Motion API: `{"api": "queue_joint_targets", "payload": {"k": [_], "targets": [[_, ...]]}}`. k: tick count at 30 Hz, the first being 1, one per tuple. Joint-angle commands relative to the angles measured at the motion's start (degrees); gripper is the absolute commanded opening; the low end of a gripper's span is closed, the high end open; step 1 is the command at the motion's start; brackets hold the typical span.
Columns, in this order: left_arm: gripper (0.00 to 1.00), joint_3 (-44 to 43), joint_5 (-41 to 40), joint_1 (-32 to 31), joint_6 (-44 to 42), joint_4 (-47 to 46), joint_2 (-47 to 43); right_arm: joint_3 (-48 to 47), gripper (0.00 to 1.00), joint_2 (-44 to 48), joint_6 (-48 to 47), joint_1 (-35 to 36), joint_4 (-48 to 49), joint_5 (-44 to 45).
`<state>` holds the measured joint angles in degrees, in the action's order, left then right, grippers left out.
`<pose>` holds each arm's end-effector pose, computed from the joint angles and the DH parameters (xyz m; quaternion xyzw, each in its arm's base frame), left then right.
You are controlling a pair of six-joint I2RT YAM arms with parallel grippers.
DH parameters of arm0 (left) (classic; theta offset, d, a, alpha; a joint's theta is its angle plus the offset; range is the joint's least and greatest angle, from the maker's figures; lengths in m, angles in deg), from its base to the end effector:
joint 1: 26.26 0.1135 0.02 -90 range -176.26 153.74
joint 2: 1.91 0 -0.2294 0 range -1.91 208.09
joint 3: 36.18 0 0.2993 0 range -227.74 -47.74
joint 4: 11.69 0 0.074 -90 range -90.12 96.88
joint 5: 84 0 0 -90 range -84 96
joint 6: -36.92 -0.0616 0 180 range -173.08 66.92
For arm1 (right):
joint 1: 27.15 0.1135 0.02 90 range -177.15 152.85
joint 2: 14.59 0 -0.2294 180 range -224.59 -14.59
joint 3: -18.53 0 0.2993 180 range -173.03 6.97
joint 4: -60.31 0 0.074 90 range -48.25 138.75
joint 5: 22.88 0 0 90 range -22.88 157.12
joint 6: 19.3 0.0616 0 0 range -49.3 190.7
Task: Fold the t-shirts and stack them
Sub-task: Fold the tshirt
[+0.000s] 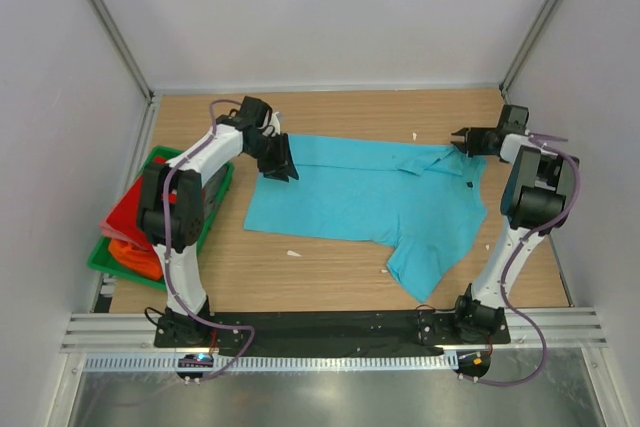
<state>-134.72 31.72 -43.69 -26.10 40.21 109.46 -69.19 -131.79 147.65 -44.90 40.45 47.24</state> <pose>0.4220 -0.1605 0.1436 -0.0307 0.9521 -0.2817 0.1154 0.4553 -0.1238 0.0702 0.6387 0.6699 0.3098 0.2176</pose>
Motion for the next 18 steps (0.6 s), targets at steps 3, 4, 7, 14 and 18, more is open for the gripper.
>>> {"api": "queue_joint_targets", "payload": {"k": [3,4,7,14,18], "targets": [[0.35,1.2,1.4,0.3,-1.3,-1.7,-3.4,-12.8,0.36,1.2,-17.6,0.4,-9.9,-0.1],[0.35,1.3,1.2,0.3,-1.4,-1.7,-3.5,-13.7,0.37,2.5,-28.5,1.3,-15.9,1.7],[0.35,1.5,1.3,0.3,-1.4,-1.7,-3.5,-7.0,0.38,10.5,-38.7,5.4,-18.3,5.2],[0.35,0.3,3.4,0.3,-0.4,-2.3,-1.9,9.5,0.03,16.8,-42.6,9.4,-10.3,0.5],[0.35,-1.1,3.5,0.2,-0.4,-1.9,-1.5,7.6,0.1,12.5,-45.8,10.5,-13.0,0.0]]}}
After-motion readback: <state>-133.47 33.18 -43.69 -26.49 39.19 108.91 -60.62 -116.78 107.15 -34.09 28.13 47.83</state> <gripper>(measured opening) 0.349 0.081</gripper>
